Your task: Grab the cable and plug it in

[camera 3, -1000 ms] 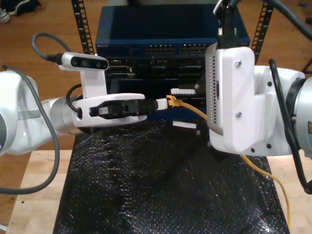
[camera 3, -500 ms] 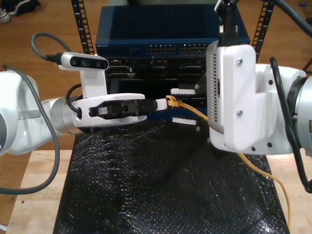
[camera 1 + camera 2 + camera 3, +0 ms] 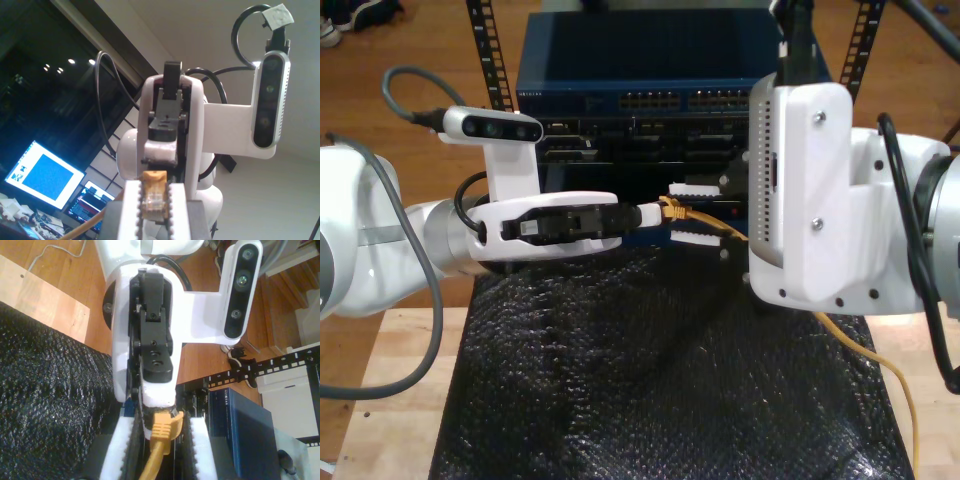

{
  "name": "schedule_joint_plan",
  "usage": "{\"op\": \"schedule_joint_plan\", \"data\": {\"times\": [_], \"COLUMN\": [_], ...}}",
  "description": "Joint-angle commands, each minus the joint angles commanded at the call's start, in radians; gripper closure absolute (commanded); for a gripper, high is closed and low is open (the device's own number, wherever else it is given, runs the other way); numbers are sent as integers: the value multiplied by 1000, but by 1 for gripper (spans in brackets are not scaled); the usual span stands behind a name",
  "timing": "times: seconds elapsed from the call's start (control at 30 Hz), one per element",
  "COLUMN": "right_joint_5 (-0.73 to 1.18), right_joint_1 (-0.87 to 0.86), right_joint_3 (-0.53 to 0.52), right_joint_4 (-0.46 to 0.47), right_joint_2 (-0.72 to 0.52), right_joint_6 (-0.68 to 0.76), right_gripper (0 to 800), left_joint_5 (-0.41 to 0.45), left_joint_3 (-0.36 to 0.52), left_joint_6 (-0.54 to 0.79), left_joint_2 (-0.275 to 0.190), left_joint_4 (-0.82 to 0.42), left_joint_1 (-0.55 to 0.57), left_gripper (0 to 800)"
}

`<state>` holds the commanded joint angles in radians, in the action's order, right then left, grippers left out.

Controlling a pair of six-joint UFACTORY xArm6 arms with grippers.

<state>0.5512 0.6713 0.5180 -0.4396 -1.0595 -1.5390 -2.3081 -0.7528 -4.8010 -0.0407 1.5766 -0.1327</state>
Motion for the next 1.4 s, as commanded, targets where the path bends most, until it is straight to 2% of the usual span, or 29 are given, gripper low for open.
{"op": "schedule_joint_plan", "data": {"times": [0.33, 1.07, 1.2, 1.4], "right_joint_5": [0, 0, 0, -2], "right_joint_1": [-2, -2, -2, -2], "right_joint_3": [0, -2, -2, -2], "right_joint_4": [0, -5, -5, -14], "right_joint_2": [-2, -2, -2, -3], "right_joint_6": [0, 0, 0, 0], "right_gripper": [612, 638, 657, 750], "left_joint_5": [0, 0, 0, 0], "left_joint_3": [0, -2, -2, -2], "left_joint_6": [-2, -5, -3, -5], "left_joint_2": [0, 0, 0, 0], "left_joint_4": [0, -3, -3, -3], "left_joint_1": [2, 2, 2, 2], "left_gripper": [780, 780, 780, 780]}}
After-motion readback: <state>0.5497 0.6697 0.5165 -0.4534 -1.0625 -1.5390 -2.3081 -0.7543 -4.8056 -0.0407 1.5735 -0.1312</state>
